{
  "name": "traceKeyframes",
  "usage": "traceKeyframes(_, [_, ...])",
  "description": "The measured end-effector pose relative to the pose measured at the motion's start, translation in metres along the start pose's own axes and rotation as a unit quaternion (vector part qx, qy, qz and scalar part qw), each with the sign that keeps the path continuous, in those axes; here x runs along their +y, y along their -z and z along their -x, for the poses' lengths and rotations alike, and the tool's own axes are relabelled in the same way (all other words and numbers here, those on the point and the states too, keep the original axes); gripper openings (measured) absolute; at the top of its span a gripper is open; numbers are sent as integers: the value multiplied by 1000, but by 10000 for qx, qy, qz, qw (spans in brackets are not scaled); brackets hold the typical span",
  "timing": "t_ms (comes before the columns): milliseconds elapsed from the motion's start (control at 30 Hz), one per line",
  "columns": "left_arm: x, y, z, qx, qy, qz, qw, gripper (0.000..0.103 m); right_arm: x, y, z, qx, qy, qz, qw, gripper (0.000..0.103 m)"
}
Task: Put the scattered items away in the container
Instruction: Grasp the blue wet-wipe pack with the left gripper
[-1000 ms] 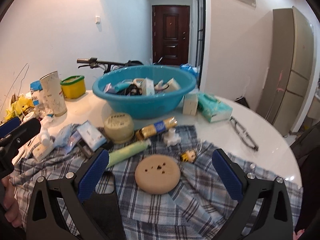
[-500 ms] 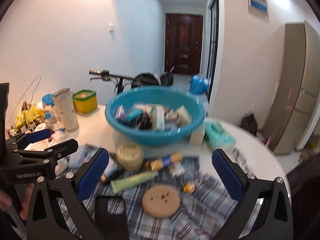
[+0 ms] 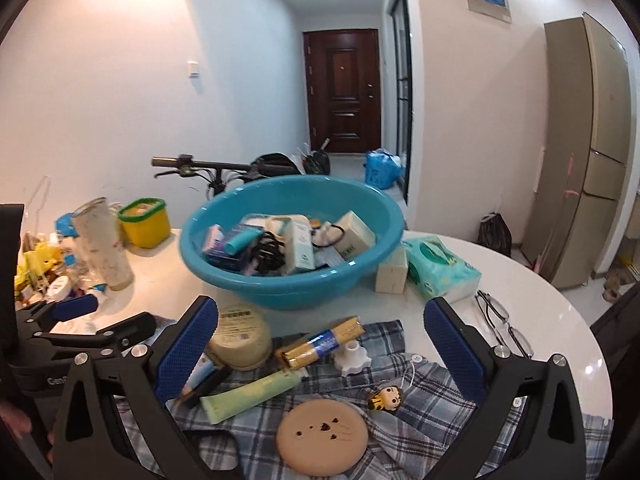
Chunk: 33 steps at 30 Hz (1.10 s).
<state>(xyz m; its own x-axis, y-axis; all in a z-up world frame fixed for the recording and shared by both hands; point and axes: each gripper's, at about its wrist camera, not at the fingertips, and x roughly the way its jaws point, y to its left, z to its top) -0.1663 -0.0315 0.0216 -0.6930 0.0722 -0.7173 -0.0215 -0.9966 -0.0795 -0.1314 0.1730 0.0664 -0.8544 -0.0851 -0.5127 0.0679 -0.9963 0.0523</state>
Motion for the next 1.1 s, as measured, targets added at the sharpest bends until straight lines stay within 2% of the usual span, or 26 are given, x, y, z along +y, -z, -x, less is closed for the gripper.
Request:
traceKeyframes(133, [2, 3, -25, 348, -95, -19, 9993, 103, -9, 8, -12, 87, -33, -183, 9998, 102])
traceKeyframes(300, [7, 11, -53, 788, 50, 243, 9966, 103, -12, 18, -26, 307, -38, -193, 9993, 102])
traceKeyframes(533, [2, 15, -75, 917, -131, 43, 9957, 103, -7, 25, -32, 412, -20, -74, 9991, 102])
traceKeyframes(600, [4, 15, -81, 1018, -26, 55, 9948, 99, -7, 27, -33, 443, -22, -46, 9990, 102])
traceKeyframes(633, [5, 16, -84, 1082, 66, 99, 9941, 94, -6, 27, -34, 463, -23, -39, 9989, 102])
traceKeyframes(733, [8, 16, -90, 1168, 303, 279, 9923, 90, -8, 29, -37, 540, -56, -71, 9985, 102])
traceKeyframes(767, [8, 17, -90, 1159, 356, 293, 9922, 85, -9, 29, -38, 568, -72, -96, 9983, 102])
traceKeyframes(1000, [8, 21, -83, 959, 451, 189, 9942, 82, -14, 31, -43, 675, -84, -217, 9975, 102])
traceKeyframes(1100, [10, 19, -69, 681, 354, 128, 9970, 57, -12, 32, -44, 712, -119, -207, 9972, 102])
